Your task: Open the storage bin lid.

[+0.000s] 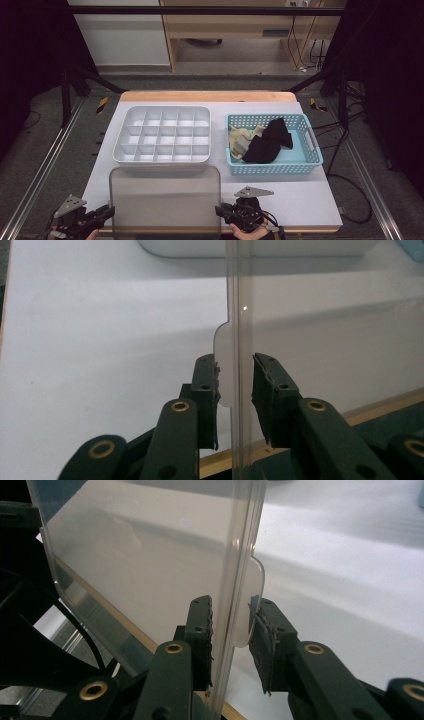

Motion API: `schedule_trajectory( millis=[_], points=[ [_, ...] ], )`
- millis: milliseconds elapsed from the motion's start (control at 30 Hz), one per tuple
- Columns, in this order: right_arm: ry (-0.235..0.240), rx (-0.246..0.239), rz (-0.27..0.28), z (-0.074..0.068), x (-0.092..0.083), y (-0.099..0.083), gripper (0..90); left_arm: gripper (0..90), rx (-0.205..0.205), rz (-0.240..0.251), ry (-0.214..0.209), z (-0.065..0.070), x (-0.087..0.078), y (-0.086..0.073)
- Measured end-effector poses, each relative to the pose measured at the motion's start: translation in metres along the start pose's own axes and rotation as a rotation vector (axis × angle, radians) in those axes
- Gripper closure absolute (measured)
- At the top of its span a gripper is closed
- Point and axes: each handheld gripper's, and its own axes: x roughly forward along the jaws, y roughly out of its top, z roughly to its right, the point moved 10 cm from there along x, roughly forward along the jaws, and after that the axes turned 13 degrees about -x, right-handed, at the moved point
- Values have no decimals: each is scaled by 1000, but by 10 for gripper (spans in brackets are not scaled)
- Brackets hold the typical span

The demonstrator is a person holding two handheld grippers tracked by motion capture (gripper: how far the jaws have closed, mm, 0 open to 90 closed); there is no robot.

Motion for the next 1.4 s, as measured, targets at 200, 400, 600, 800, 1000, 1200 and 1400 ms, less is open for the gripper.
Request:
schedule_trajectory(
  millis=[200, 400, 600, 800, 1000, 1200, 1400],
  points=[
    [-7, -7, -3, 1, 3, -1, 703, 704, -7, -19, 14, -3, 6, -4],
    [-18, -17, -18, 1, 6, -4, 680, 698, -17, -34, 11, -4, 9, -7],
    [-18, -13, -26, 1, 9, -6, 664, 692, -23, -45, 12, -5, 11, -8],
    [-18, -10, -37, 2, 12, -8, 641, 684, -23, -53, 18, -6, 14, -8],
    [-21, -16, -50, 2, 12, -9, 636, 684, -24, -62, 21, -6, 14, -10],
    [-24, -26, -54, 3, 14, -10, 611, 667, -24, -67, 19, -6, 16, -10],
    [-44, -45, -49, 3, 15, -9, 591, 649, -25, -71, 20, -6, 17, -10]
  ],
)
